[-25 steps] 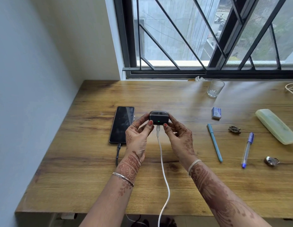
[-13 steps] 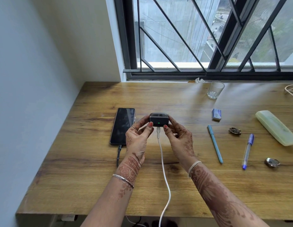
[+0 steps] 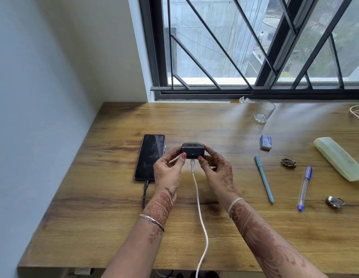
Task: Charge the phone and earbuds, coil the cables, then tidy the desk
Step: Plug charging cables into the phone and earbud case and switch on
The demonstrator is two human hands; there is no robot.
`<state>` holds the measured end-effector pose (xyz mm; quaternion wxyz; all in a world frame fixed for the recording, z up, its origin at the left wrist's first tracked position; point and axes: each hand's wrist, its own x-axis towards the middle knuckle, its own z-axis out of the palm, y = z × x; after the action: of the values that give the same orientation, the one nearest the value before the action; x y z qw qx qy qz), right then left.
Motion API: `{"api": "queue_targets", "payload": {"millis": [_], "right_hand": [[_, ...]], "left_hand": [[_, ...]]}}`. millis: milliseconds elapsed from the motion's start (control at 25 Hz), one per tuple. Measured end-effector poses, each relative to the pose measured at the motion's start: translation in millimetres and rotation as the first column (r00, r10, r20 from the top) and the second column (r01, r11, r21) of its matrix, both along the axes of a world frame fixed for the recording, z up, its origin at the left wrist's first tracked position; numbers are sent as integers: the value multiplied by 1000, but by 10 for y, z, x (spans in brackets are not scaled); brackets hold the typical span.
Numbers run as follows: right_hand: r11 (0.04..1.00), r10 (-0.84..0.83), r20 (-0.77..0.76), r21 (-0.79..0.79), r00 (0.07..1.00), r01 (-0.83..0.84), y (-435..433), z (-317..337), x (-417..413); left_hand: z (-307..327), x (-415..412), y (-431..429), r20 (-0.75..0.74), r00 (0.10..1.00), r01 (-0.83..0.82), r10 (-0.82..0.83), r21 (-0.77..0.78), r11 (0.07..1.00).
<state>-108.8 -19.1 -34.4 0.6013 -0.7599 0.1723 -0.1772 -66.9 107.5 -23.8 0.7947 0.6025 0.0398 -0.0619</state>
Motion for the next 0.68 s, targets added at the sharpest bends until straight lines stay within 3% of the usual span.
{"api": "queue_targets", "payload": {"millis": [240,400,680], "right_hand": [[980,-25,-83,-199,996,9,-49,-134,187],[908,-92,-188,-418,978,5,-115,-228,296],[809,-157,-224,-588,962,-5,-83,-360,352]], "left_hand": [[-50,169,-90,-63,996,-54,67,183,982],[-116,276,-147,-51,995,-60,86,378,924],[-228,288,-177,-24,992,-100,127,480,872]]}}
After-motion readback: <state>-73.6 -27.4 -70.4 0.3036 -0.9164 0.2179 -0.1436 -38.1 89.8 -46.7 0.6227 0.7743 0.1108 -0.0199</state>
